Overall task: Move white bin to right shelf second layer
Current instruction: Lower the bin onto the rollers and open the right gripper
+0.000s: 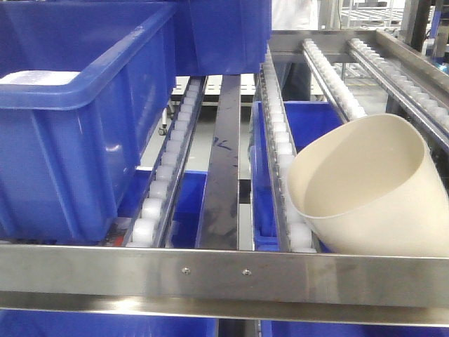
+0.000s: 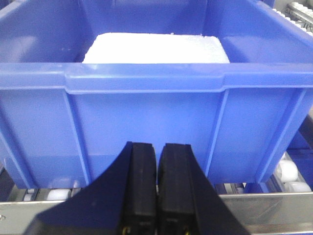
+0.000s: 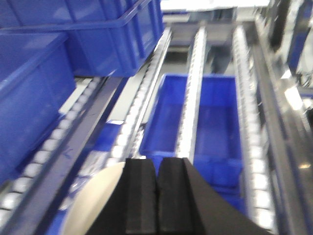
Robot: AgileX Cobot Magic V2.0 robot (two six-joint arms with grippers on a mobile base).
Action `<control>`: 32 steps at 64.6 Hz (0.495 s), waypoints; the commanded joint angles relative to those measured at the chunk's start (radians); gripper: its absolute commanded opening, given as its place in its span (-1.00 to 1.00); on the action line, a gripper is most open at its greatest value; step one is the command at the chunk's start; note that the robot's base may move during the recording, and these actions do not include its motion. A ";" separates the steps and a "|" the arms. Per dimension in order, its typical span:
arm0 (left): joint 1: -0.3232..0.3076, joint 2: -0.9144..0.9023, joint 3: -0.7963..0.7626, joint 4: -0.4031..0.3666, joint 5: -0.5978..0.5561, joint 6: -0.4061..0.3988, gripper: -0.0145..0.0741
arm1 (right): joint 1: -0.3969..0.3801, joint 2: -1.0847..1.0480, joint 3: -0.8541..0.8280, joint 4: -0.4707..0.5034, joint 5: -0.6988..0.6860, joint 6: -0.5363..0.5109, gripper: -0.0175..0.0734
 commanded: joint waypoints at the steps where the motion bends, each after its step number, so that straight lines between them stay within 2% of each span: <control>1: -0.007 -0.015 0.027 0.000 -0.091 -0.007 -0.48 | -0.054 -0.067 0.091 -0.023 -0.109 -0.003 -0.50; 11: -0.007 -0.015 0.027 0.000 -0.091 -0.007 -0.48 | -0.185 -0.260 0.377 -0.022 -0.250 -0.003 -0.50; 17: -0.007 -0.015 0.027 0.000 -0.092 -0.007 -0.48 | -0.222 -0.242 0.517 -0.006 -0.411 -0.002 -0.50; 22: -0.007 -0.015 0.027 0.000 -0.092 -0.007 -0.48 | -0.221 -0.250 0.515 -0.002 -0.397 -0.002 -0.50; 32: -0.007 -0.015 0.027 0.000 -0.092 -0.007 -0.48 | -0.219 -0.249 0.520 0.003 -0.456 -0.002 -0.50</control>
